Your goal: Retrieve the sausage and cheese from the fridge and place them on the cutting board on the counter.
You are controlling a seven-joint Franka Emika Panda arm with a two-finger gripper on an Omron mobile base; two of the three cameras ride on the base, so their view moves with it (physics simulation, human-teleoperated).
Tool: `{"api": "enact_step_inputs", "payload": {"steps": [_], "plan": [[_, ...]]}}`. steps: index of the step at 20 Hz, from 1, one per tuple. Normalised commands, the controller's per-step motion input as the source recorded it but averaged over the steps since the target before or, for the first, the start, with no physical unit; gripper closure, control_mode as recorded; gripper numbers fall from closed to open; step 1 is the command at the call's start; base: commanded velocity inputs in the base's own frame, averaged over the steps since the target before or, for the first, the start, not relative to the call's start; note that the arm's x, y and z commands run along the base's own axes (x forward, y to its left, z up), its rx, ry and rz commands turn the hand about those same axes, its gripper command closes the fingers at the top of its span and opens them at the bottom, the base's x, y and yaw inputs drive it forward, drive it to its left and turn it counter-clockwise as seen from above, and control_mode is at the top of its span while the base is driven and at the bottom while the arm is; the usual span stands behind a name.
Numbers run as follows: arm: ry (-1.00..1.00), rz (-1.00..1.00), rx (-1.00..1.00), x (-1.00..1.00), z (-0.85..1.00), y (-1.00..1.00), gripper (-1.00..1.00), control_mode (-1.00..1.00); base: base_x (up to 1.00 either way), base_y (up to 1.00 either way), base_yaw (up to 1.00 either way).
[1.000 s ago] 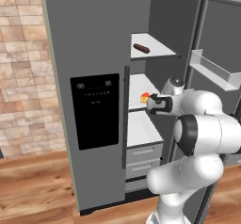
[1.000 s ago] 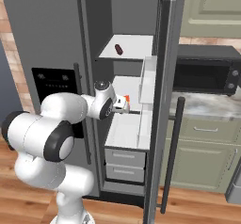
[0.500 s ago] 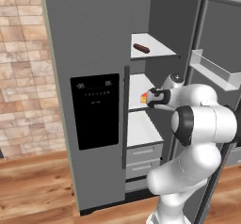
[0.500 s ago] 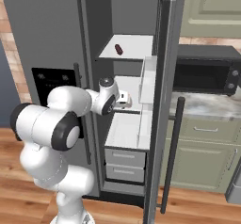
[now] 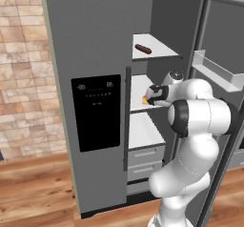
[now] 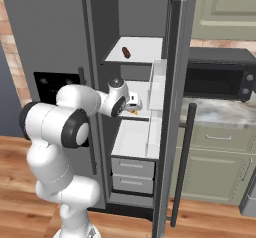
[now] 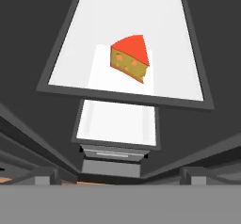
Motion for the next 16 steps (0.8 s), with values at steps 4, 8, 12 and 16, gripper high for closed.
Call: {"api": "enact_step_inputs", "payload": {"steps": [4, 8, 12, 16], "plan": [[0.01, 0.00, -0.01, 0.27, -0.02, 0.00, -1.00, -1.00, 0.00, 0.00, 0.00], [0.00, 0.01, 0.00, 0.25, -0.01, 0.00, -1.00, -1.00, 0.00, 0.00, 0.00], [0.01, 0.03, 0.00, 0.17, -0.06, 0.00, -1.00, -1.00, 0.00, 0.00, 0.00], [0.03, 0.04, 0.00, 0.11, -0.12, 0.00, -1.00, -1.00, 0.00, 0.00, 0.00]]}}
